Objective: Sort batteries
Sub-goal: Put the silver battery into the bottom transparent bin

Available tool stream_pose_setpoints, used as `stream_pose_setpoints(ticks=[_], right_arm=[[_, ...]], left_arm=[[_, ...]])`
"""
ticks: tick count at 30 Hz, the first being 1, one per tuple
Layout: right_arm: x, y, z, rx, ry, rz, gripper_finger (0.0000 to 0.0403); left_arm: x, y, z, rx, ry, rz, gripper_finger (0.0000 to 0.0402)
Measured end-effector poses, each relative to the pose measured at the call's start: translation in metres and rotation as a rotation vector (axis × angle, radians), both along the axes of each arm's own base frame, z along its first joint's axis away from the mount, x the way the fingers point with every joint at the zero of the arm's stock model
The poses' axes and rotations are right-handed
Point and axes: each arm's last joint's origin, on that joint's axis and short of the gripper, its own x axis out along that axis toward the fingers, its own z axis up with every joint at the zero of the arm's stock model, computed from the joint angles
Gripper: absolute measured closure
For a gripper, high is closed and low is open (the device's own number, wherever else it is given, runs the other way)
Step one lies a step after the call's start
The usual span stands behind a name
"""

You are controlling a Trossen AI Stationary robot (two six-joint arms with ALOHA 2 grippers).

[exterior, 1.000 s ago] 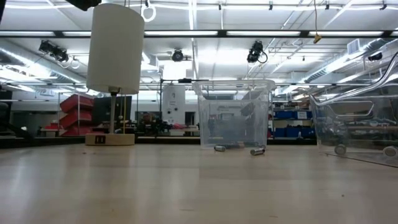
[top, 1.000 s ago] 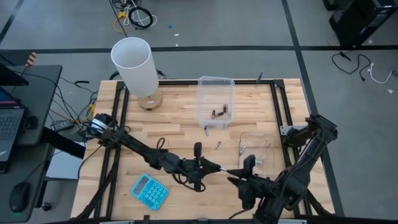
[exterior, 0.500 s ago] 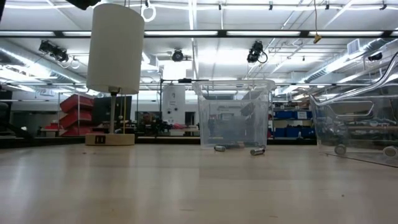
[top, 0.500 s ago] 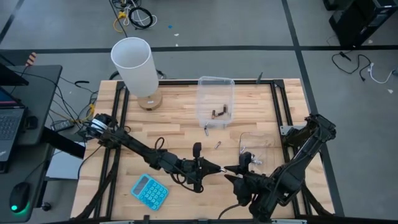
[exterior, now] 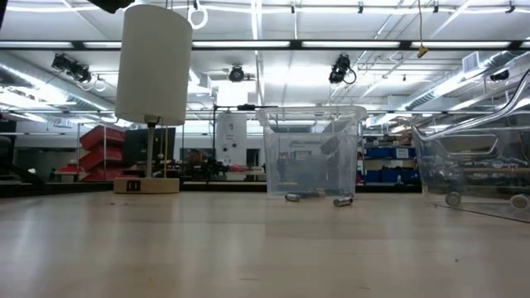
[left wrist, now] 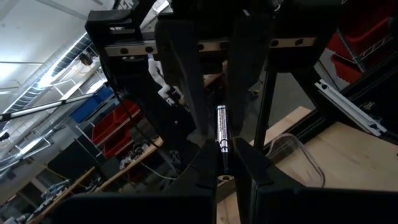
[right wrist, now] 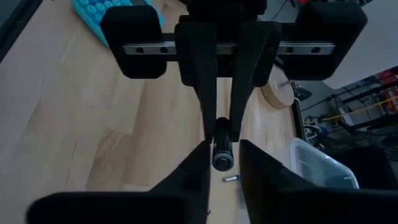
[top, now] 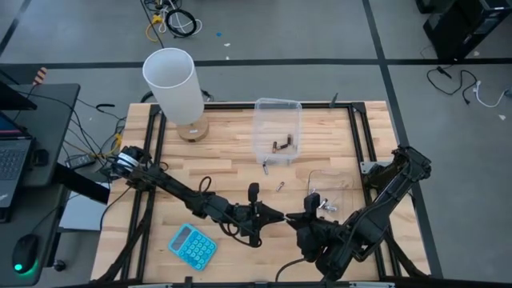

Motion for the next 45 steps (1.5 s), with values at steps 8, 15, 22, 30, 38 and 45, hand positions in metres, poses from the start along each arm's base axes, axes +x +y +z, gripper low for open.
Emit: stream_pose_setpoints(ticks=[8, 15, 22, 30, 38, 45], right_arm=[[0.0, 0.0, 0.0, -0.012, 0.007, 0.014, 0.0384], [0.0, 0.0, 0.0, -0.016, 0.006, 0.011, 0.0384], [0.0, 0.0, 0.0, -0.022, 0.008, 0.012, 0.0384], [-0.014, -0.011, -0.005, 0.022, 0.137, -0.071, 0.0384], [-0.038, -0.03, -0.004, 0.104, 0.343, -0.242, 0.0384], [-0.052, -0.043, 0.01, 0.192, 0.387, -0.227, 0.0384]], left_arm=[[0.0, 0.0, 0.0, -0.012, 0.001, 0.002, 0.0364], [0.0, 0.002, -0.001, -0.069, 0.012, 0.06, 0.0328], [0.0, 0.003, -0.004, -0.114, 0.047, 0.116, 0.0305], [-0.006, -0.004, -0.012, -0.104, 0.115, 0.305, 0.0294], [-0.013, -0.01, -0.017, -0.082, 0.156, 0.459, 0.0294], [-0.014, -0.01, -0.019, -0.073, 0.166, 0.546, 0.0294]])
